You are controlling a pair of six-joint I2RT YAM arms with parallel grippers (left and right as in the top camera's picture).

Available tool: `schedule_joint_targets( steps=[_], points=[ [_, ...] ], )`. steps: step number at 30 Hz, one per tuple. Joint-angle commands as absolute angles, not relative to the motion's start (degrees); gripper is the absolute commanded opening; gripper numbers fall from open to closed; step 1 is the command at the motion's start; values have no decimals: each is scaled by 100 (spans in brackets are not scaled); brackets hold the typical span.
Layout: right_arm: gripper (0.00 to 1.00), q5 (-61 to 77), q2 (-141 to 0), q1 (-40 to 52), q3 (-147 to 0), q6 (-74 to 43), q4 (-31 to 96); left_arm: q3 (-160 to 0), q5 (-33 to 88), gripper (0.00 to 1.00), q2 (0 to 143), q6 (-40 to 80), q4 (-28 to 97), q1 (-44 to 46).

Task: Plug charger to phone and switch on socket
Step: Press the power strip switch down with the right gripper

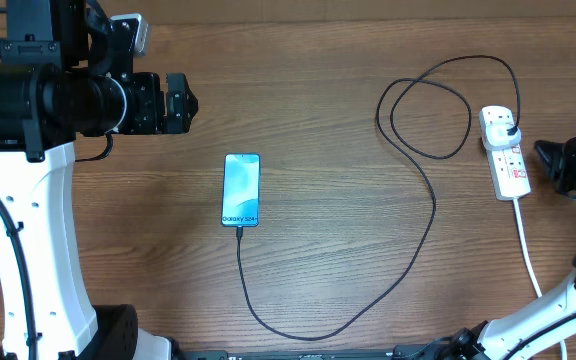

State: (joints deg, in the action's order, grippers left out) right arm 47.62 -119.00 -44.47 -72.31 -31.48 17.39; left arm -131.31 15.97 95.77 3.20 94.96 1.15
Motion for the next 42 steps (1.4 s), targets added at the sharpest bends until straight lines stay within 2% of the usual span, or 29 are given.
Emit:
schedule_joint_targets(
  steps=[1,42],
  points=[
    [4,4735,-11968,-4300,-7271,-2947,1632,-13216,1566,100,9483,342,9489,99],
    [4,4289,-11983,-4007,-6980,-2956,1643,-13216,1566,100,9483,342,9489,99]
  ],
)
